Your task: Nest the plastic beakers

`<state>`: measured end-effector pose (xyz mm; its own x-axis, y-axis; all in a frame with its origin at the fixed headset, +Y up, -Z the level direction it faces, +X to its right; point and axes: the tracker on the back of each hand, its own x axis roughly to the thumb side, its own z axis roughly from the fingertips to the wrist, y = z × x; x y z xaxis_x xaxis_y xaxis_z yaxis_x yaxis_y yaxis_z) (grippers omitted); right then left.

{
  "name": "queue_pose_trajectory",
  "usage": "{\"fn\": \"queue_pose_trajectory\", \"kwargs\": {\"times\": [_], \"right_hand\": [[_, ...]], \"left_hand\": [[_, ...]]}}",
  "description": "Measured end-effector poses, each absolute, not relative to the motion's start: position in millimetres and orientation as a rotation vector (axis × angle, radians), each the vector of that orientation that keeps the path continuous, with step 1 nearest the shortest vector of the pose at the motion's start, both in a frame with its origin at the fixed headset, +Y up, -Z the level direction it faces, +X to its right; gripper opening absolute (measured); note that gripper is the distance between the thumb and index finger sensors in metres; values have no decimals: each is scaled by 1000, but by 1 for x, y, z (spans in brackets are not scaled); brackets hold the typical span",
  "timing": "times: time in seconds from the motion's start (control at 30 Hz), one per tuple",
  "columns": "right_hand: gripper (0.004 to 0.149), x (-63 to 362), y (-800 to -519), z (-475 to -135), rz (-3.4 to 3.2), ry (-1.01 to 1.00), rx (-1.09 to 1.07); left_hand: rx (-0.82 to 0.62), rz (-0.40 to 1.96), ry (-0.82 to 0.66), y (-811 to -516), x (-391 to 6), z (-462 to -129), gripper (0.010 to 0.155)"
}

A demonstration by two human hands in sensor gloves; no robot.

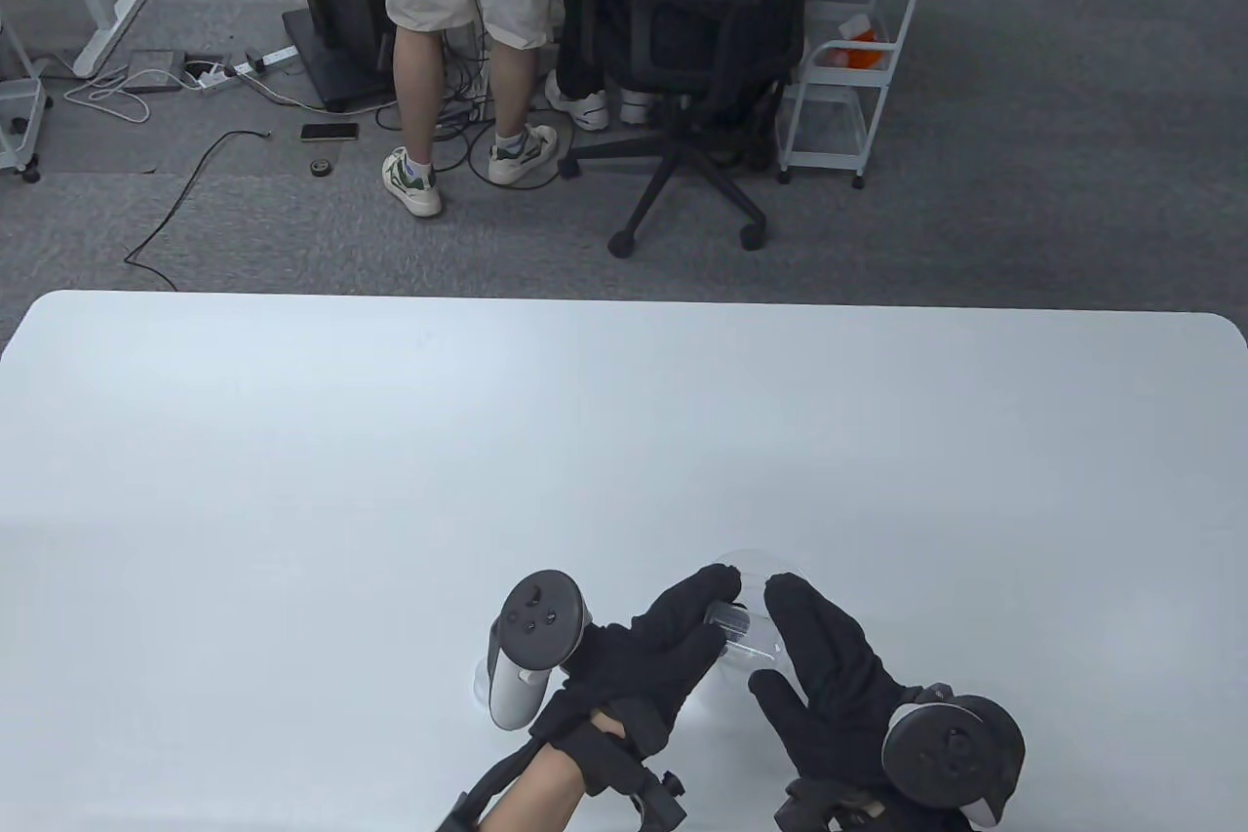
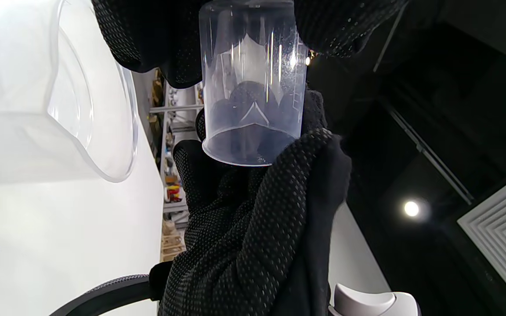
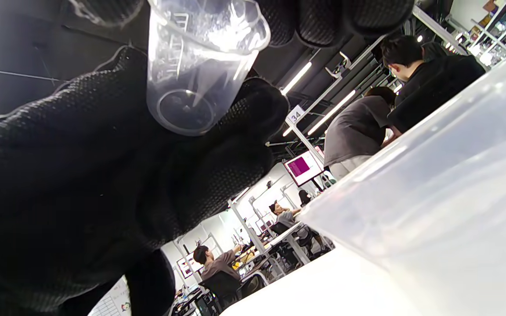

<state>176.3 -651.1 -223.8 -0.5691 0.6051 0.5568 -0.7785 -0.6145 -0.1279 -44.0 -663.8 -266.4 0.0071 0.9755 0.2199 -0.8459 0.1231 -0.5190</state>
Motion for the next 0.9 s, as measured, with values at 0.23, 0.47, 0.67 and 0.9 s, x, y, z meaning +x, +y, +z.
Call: {"fn": "queue_pose_trajectory", "kwargs": {"times": [0.23, 0.47, 0.67, 0.9], "right_hand": [[65, 176, -651, -223, 2195, -491, 604], [63, 177, -650, -224, 2178, -470, 607], [63, 180, -647, -231, 2314, -475, 601], [62, 183, -643, -246, 2559, -432, 577]], "left_hand": [[-182, 1342, -612, -657, -43, -260, 63], [-56, 1190, -608, -656, -47, -254, 64], [52, 961, -591, -663, -52, -251, 64], [145, 773, -565, -668, -56, -249, 64]]}}
